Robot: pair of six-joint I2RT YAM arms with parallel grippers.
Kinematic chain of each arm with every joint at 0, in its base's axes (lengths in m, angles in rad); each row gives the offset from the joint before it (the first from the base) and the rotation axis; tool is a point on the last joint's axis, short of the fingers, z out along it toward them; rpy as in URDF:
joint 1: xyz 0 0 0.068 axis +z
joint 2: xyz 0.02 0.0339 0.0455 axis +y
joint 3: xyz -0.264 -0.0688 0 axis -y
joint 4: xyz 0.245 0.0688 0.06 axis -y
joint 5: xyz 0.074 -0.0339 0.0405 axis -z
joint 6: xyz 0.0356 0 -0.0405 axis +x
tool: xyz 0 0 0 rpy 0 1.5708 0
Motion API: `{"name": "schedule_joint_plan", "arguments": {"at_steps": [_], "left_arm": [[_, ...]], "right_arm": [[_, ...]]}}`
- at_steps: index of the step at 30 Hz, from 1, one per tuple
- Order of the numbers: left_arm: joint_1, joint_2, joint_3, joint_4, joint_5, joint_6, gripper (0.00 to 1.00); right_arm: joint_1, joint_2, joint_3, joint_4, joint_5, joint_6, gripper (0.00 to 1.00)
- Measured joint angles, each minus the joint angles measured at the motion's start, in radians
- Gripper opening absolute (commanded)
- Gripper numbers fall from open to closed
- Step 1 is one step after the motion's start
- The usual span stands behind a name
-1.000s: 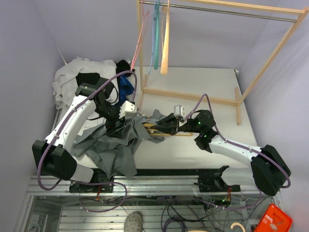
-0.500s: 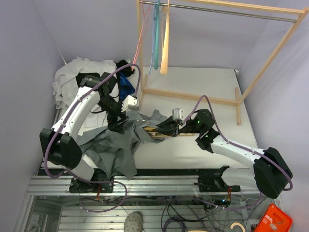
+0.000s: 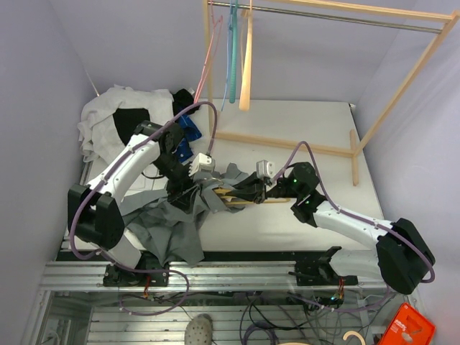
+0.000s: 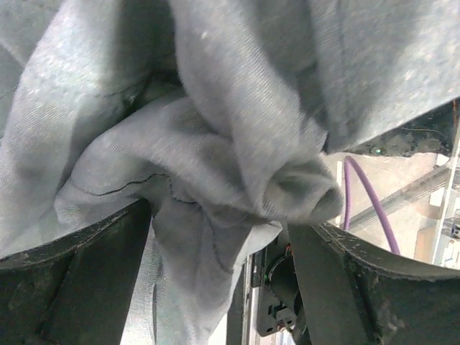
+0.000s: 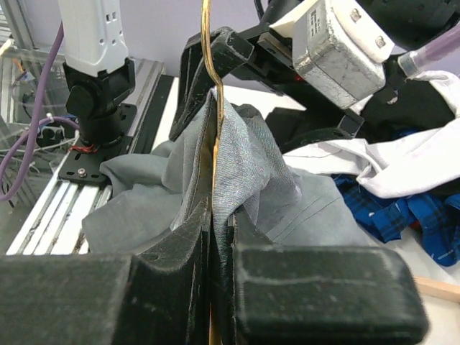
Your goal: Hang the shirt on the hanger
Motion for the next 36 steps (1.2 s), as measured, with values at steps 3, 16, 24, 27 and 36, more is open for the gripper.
{"name": "schedule_joint_plan", "arguments": {"at_steps": [3, 16, 24, 27, 36], "left_arm": [[-0.016, 0.000, -0.007, -0.003, 0.029, -0.002, 0.12], [-0.011, 0.036, 0.180, -0.048, 0.028, -0.046, 0.07], [-0.004, -0.064, 0.246, -0.054, 0.032, -0.066, 0.07], [-0.023, -0.114, 0.302, -0.044, 0.064, -0.082, 0.07], [-0.028, -0.157, 0.428, -0.036, -0.011, -0.103, 0.07]], "right_arm": [[0.000, 0.000, 0.000, 0.008, 0.008, 0.003, 0.00], [-0.030, 0.011, 0.001, 0.135, 0.108, 0.083, 0.00], [-0.031, 0.073, 0.071, 0.210, 0.112, 0.175, 0.99], [-0.012, 0.071, 0.079, 0.204, 0.125, 0.184, 1.00], [-0.062, -0.334, 0.076, -0.076, 0.457, 0.116, 1.00]]}}
